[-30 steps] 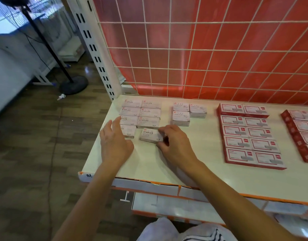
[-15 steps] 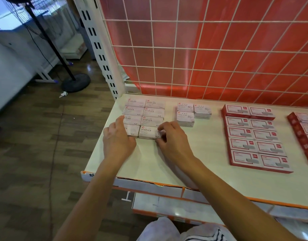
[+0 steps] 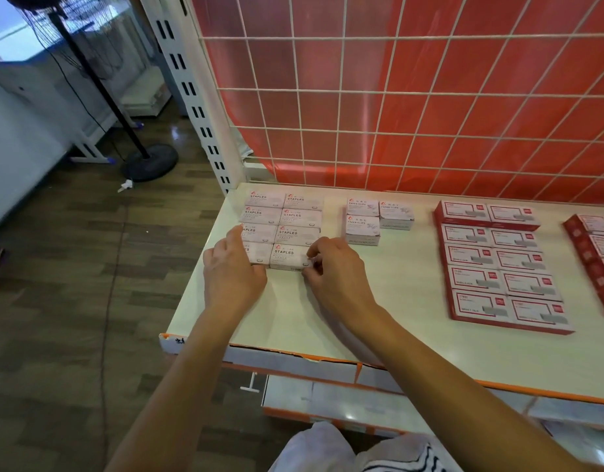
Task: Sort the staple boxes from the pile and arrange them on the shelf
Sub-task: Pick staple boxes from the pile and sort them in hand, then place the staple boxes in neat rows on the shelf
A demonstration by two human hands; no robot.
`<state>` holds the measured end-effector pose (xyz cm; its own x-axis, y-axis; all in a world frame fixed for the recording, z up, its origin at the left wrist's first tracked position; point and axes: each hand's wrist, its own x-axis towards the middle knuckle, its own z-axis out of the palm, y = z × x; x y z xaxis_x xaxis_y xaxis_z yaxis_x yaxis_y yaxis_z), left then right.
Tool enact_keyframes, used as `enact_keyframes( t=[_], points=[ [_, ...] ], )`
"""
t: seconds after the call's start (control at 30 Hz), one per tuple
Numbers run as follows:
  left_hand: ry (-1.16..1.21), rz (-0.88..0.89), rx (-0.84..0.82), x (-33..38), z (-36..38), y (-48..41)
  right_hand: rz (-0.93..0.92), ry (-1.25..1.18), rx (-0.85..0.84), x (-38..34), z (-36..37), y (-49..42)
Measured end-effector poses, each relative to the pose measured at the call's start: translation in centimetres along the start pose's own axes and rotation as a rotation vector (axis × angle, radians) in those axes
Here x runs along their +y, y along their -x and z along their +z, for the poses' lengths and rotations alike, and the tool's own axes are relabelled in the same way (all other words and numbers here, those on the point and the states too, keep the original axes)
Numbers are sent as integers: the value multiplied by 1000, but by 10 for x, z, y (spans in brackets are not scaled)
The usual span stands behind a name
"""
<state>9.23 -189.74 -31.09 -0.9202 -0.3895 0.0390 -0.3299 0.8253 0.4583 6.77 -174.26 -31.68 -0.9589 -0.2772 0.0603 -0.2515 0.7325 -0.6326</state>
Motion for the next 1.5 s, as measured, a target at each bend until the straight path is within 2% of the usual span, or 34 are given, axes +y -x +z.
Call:
enact_keyframes(
  t=[0.2,0.37,0.47,0.77,1.07,1.5],
  points=[
    [-12,-41,-30,3,-2,3,-1,-30,2,2,-3,4],
    [-149,-60,15,17,2,13,-3,-84,55,7,-11,12],
    [-183,33,49,35,8,21,-28,-42,98,12,-20,18],
    [-225,322,-30,114,37,55,-73,157,263,55,-74,57],
    [-210,574,-110,231,80,124,75,306,395,146,-154,125],
    [-187,836,-180,395,164,248,298,393,447,285,-279,250]
  ],
)
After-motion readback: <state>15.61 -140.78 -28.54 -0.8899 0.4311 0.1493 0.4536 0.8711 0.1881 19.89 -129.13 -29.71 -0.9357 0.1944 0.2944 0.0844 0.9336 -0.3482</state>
